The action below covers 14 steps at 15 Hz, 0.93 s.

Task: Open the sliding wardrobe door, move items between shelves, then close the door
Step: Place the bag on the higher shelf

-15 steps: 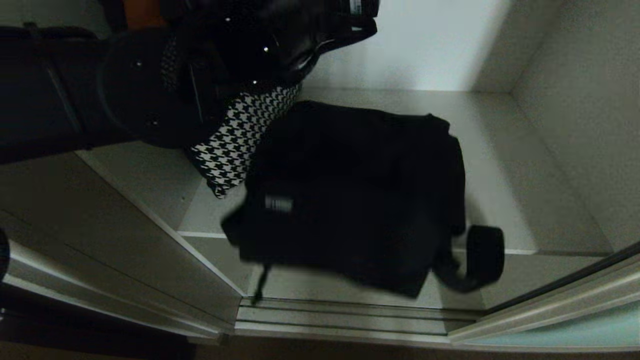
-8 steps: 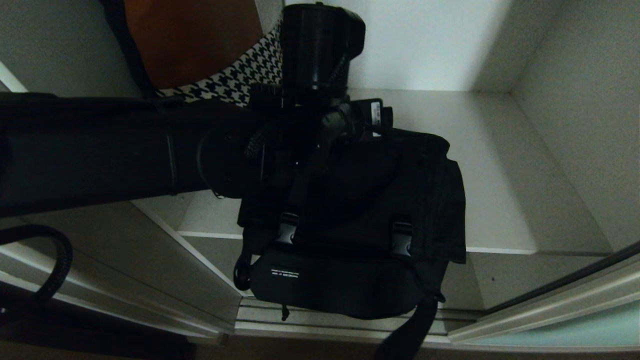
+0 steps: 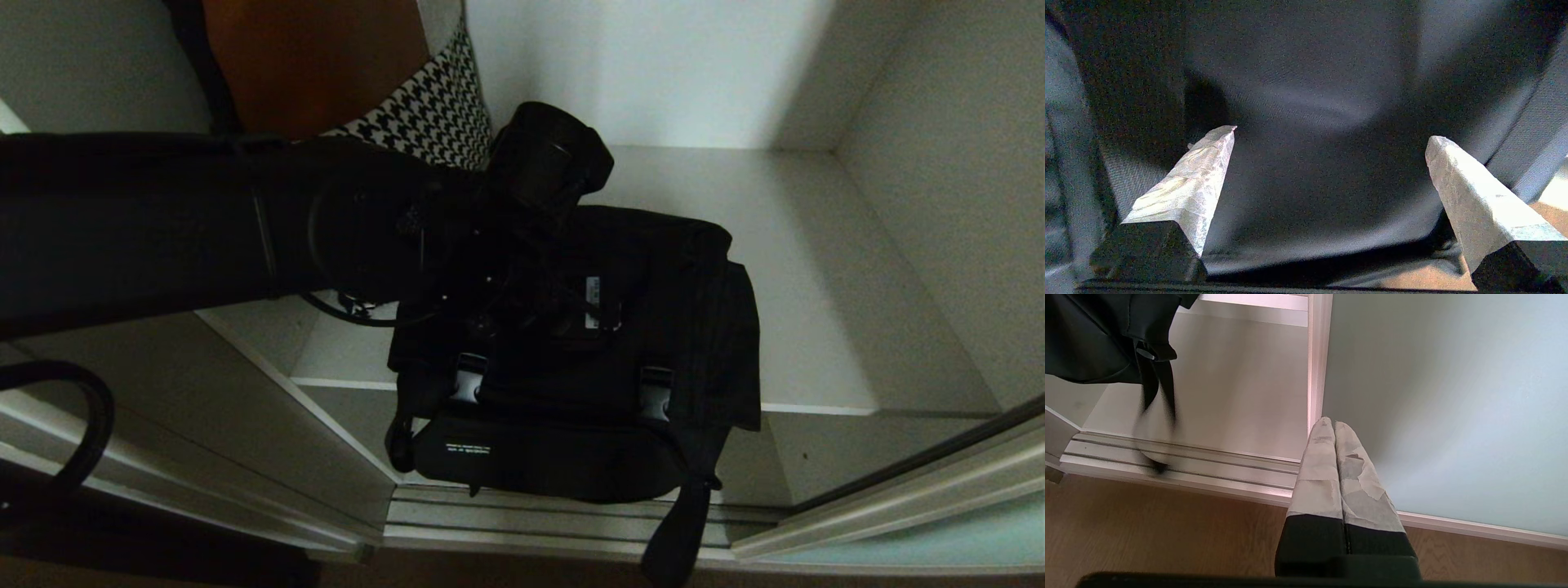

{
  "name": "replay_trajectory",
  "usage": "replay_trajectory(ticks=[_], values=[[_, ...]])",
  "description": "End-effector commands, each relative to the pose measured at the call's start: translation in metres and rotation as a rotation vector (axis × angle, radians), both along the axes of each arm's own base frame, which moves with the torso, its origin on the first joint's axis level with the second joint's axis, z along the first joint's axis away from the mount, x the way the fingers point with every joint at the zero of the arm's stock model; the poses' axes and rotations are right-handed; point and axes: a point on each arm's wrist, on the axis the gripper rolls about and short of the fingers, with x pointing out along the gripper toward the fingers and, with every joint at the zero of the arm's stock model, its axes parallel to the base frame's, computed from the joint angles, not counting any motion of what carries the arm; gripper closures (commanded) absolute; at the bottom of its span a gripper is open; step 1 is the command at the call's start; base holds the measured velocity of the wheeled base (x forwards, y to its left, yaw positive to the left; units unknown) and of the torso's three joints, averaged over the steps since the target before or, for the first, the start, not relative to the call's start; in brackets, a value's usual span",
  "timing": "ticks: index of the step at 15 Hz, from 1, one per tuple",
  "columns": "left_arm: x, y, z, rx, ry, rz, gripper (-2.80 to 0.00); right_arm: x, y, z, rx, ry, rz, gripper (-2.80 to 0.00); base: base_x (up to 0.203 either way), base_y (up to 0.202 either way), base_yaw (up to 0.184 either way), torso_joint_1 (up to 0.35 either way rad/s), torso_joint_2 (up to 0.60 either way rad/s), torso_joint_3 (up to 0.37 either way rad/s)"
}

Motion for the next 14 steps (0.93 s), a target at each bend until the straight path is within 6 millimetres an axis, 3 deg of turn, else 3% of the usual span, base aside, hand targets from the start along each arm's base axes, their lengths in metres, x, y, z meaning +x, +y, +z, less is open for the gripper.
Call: replay_trajectory(ticks=[1, 5, 6, 10, 14], values=[[0.009, -0.002, -0.007, 0.024, 0.032, 0.005, -2.80, 0.000, 0.000, 0.000, 0.000, -0.001, 0.001, 0.00, 0.000, 0.000, 0.000, 0.000, 0.00, 0.000], [0.043, -0.013, -0.032, 0.018, 0.008, 0.029, -2.80, 0.000, 0.000, 0.000, 0.000, -0.001, 0.001, 0.00, 0.000, 0.000, 0.000, 0.000, 0.00, 0.000], [0.050, -0.016, -0.034, -0.015, -0.026, 0.039, 0.00, 0.000, 0.000, 0.000, 0.000, -0.001, 0.001, 0.00, 0.000, 0.000, 0.000, 0.000, 0.00, 0.000], [0.046, -0.010, -0.004, -0.148, -0.128, 0.065, 0.00, 0.000, 0.000, 0.000, 0.000, -0.001, 0.001, 0.00, 0.000, 0.000, 0.000, 0.000, 0.00, 0.000], [0.059, -0.004, -0.003, -0.124, -0.185, 0.059, 0.00, 0.000, 0.000, 0.000, 0.000, -0.001, 0.001, 0.00, 0.000, 0.000, 0.000, 0.000, 0.00, 0.000]])
